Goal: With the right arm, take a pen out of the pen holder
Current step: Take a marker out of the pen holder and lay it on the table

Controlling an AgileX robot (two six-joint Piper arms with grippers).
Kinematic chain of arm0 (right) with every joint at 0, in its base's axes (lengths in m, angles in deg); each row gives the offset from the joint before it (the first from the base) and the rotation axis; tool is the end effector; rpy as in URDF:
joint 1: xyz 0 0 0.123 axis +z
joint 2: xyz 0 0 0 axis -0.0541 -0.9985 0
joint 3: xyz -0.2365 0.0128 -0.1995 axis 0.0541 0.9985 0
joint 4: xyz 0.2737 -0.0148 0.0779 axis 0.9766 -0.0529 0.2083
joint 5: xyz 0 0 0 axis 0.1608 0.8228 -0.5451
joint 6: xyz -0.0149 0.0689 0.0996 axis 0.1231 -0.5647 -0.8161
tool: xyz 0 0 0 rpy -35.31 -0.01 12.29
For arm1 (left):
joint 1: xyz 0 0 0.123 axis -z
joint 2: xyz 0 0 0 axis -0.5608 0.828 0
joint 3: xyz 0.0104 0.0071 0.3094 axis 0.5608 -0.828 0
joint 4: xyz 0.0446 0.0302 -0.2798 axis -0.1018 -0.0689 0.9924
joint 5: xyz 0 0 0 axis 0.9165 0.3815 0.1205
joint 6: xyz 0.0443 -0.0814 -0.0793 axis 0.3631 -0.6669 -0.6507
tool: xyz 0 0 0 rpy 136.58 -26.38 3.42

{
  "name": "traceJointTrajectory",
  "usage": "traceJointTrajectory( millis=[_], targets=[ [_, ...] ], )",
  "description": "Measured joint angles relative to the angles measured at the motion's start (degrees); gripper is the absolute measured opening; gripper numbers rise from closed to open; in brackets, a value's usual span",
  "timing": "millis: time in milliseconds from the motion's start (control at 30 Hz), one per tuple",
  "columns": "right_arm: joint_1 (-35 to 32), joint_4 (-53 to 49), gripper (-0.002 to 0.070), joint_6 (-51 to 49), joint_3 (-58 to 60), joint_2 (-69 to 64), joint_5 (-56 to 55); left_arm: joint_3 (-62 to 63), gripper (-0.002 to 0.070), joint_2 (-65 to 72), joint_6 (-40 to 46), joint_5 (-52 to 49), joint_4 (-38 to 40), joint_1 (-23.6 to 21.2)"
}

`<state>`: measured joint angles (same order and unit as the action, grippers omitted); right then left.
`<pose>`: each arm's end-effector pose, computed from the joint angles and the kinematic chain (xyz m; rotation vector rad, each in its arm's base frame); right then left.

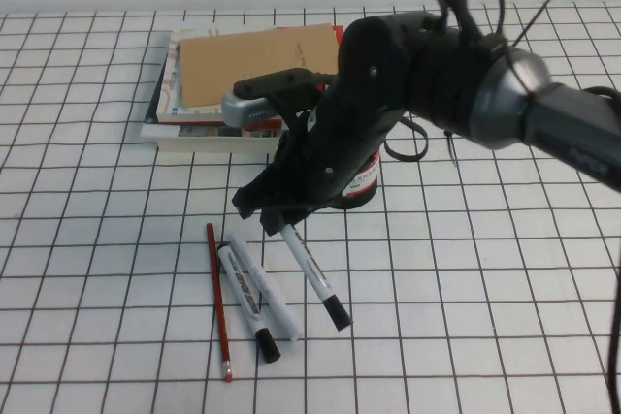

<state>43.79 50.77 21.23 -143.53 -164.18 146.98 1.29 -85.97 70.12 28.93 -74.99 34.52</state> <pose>0.3642 0.3529 0.2480 -0.8770 2.6587 0.5666 0.0908 -0.0034 0.1617 0.0791 1.8686 0.0153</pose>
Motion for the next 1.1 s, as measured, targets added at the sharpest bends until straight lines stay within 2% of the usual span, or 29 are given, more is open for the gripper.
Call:
traceJointTrajectory(
  millis=[367,867,1100],
  targets=[
    [0.37,-3.08,0.0127,0.83,-13.71,-13.65,0.37,0.00,-0.0005,0.00,0.00,0.00,0.00,0.00],
    [0.48,-0.88,0.0127,2.49,-15.31,-16.87,-5.64,0.00,-0.0005,0.00,0.00,0.00,0.00,0.00],
    [0.48,-0.80,0.0208,2.49,-15.31,-16.87,-5.64,0.00,-0.0005,0.00,0.00,0.00,0.00,0.00]
  ],
)
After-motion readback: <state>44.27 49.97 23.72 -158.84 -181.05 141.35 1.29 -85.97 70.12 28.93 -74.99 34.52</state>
